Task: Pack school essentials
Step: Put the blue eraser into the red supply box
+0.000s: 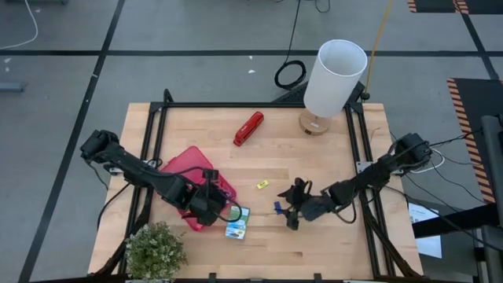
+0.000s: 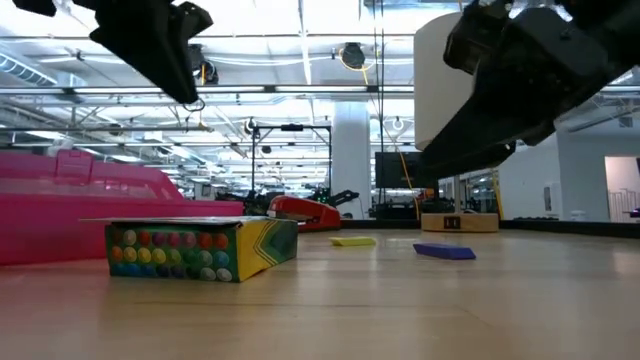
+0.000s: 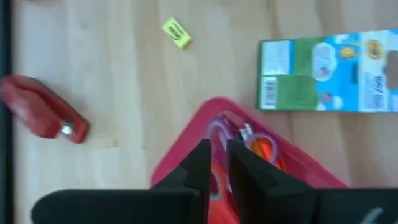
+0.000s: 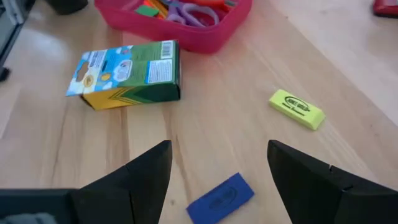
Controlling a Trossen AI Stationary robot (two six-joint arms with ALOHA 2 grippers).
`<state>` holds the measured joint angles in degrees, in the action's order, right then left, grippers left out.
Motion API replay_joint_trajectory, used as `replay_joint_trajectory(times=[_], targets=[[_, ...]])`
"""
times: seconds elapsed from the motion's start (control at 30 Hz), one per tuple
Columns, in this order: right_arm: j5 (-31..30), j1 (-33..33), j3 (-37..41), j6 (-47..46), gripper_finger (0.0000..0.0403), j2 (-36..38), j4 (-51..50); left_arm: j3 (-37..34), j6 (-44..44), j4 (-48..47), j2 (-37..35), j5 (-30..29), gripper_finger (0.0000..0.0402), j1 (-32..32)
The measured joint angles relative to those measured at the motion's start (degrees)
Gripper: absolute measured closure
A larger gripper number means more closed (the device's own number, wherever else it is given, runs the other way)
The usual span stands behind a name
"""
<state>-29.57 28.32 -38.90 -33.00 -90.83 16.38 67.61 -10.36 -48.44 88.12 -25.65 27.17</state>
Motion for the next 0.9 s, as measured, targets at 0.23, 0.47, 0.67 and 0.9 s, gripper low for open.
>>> replay_joint_trajectory(times=[0.23, 0.47, 0.67, 0.9], targets=[[-12.74, 6.26, -2.60, -8.28, 0.0147, -6.23, -0.45, -0.04, 2.06, 5.92, 0.31, -2.61, 0.0374, -0.25], [-19.25, 9.17, -4.13, -14.15, 0.0147, -14.45, -0.52, -0.02, 1.05, 6.74, 0.31, -2.66, 0.0378, -0.21], [-19.88, 9.55, -7.06, -15.78, 0.0147, -19.08, -0.46, -0.02, 0.57, 7.89, 0.31, -2.40, 0.0378, -0.05], [-21.59, 9.59, -9.94, -19.37, 0.0147, -20.82, -9.26, -0.02, 0.77, 9.35, 0.31, -2.39, 0.0378, -0.09]])
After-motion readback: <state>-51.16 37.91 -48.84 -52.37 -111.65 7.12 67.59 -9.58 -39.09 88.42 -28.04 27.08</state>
